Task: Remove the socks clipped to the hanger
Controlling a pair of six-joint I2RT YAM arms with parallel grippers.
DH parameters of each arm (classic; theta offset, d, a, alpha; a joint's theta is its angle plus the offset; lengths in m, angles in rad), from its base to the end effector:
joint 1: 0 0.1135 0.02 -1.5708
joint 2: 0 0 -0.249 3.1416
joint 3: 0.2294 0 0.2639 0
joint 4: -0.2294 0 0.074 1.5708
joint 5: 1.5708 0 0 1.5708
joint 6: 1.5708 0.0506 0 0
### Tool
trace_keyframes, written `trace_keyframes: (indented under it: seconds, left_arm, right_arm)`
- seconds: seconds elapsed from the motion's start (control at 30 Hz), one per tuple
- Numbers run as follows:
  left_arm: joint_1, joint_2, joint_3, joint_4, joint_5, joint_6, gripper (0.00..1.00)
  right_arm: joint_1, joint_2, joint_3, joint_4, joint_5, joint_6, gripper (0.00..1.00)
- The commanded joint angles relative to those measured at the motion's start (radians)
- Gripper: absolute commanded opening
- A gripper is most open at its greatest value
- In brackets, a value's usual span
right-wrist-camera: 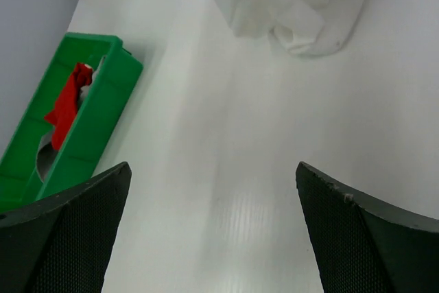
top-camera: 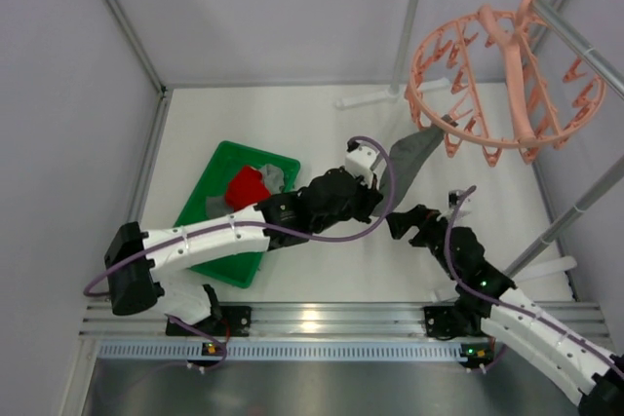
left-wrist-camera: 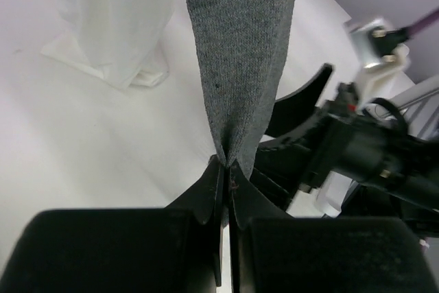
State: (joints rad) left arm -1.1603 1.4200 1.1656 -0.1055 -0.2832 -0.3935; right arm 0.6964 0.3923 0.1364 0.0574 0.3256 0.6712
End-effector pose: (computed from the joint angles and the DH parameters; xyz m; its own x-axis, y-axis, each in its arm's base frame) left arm 0.1571 -0.3255 0.3099 -0.4273 0.0594 -0.9021 0.6628 0.6992 -0.2680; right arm 0.1433 0.0987 0.1777 -0.3468 0.4781 -0.8069 -0.1934 0.8054 0.5603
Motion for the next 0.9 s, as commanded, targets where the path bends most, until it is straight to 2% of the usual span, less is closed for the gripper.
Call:
trace_keyframes:
  seconds: [0.0, 0.03, 0.07, 0.1, 0.13, 0.2, 0.3, 0.43, 0.5, 0.57, 0.77, 0.87]
  left_arm:
    - [0.001, -0.067, 0.045, -0.029, 0.032, 0.005, 0.00]
    - [0.001, -0.073, 0.042, -0.028, 0.042, 0.004, 0.00]
    - [0.001, -0.078, 0.039, -0.029, 0.047, -0.002, 0.00]
    - [0.002, -0.084, 0.037, -0.030, 0.059, -0.005, 0.00]
    - [0.002, -0.085, 0.036, -0.031, 0.064, -0.005, 0.00]
    - [0.005, -0.090, 0.039, -0.037, 0.067, -0.007, 0.00]
    - [0.013, -0.102, 0.045, -0.054, 0.076, -0.008, 0.00]
    - [0.054, -0.125, 0.057, -0.075, 0.148, -0.034, 0.00]
    - [0.079, -0.145, 0.054, -0.083, 0.228, -0.053, 0.00]
    - [0.144, -0.164, 0.046, -0.082, 0.332, -0.094, 0.00]
    - [0.223, -0.196, 0.037, -0.083, 0.467, -0.128, 0.00]
    - [0.249, -0.181, 0.034, -0.083, 0.499, -0.145, 0.00]
  right_arm:
    - [-0.121, 0.160, -0.092, 0.362, -0.316, 0.154, 1.00]
    - [-0.217, 0.213, -0.104, 0.445, -0.403, 0.186, 0.98]
    - [-0.263, 0.270, -0.113, 0.587, -0.472, 0.198, 0.96]
    - [-0.326, 0.361, -0.110, 0.646, -0.570, 0.229, 0.96]
    - [-0.356, 0.402, -0.106, 0.691, -0.612, 0.250, 0.95]
    - [-0.417, 0.510, -0.118, 0.898, -0.728, 0.330, 0.95]
    - [-0.561, 0.656, -0.115, 1.126, -0.831, 0.437, 0.94]
    - [-0.659, 0.873, -0.086, 1.487, -0.927, 0.566, 0.91]
    - [-0.728, 1.024, -0.046, 1.651, -0.982, 0.652, 0.84]
    - [-0.738, 1.086, 0.021, 1.653, -0.972, 0.621, 0.77]
    - [-0.741, 1.016, 0.087, 1.650, -0.951, 0.567, 0.79]
    - [-0.748, 1.045, 0.153, 1.650, -0.945, 0.590, 0.79]
